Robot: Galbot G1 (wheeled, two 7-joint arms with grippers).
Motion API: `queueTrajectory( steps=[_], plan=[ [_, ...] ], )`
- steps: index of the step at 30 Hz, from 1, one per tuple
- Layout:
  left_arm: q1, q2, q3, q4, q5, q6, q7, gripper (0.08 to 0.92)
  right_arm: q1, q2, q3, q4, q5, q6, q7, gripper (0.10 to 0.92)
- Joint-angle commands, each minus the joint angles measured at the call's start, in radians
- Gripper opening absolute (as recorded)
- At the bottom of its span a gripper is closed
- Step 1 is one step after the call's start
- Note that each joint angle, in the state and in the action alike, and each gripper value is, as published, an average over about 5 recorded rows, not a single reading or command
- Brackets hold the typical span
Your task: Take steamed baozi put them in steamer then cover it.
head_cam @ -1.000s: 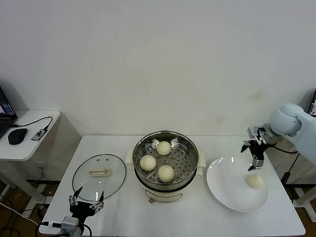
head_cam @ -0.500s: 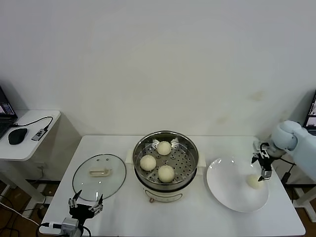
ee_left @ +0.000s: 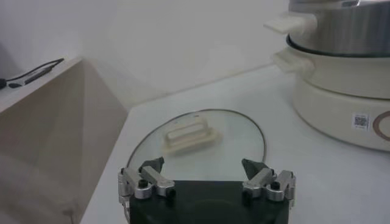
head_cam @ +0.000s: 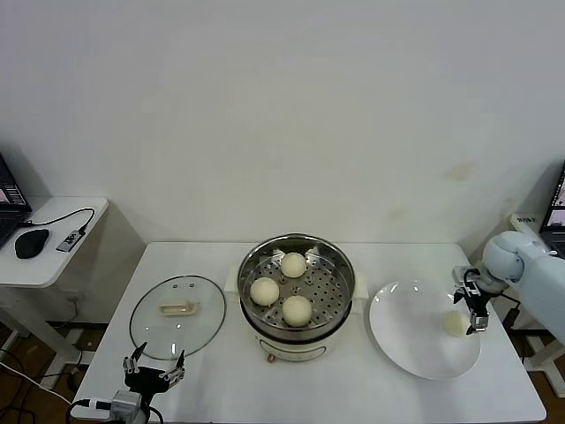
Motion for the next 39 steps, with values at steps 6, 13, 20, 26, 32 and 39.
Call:
queueTrajectory(
  steps=[6,13,20,26,32,39],
  plan=[
    [0.002,-0.001,0.002,0.002,0.002,0.0,0.0,0.823,-0.039,0.034,0.027,-0.037,-0.036,0.01,0.038,0.823],
    [0.003,-0.004,0.003,0.004,0.002,-0.001,0.0,0.823,-0.042,0.043,0.024,-0.041,-0.046,0.007,0.05,0.823],
    [0.0,-0.004,0.007,0.009,0.003,-0.001,0.0,0.823,-0.043,0.043,0.028,-0.038,-0.044,0.001,0.057,0.823],
    [-0.001,-0.004,0.008,0.012,0.003,-0.001,0.0,0.823,-0.043,0.036,0.029,-0.032,-0.035,-0.004,0.055,0.784],
    [-0.002,-0.005,0.009,0.011,0.003,-0.002,-0.001,0.823,-0.038,0.021,0.029,-0.016,-0.018,-0.017,0.054,0.619],
    [-0.002,-0.005,0.012,0.009,0.002,-0.003,-0.001,0.823,0.031,-0.039,-0.024,0.067,0.071,-0.064,0.029,0.49]
  ],
)
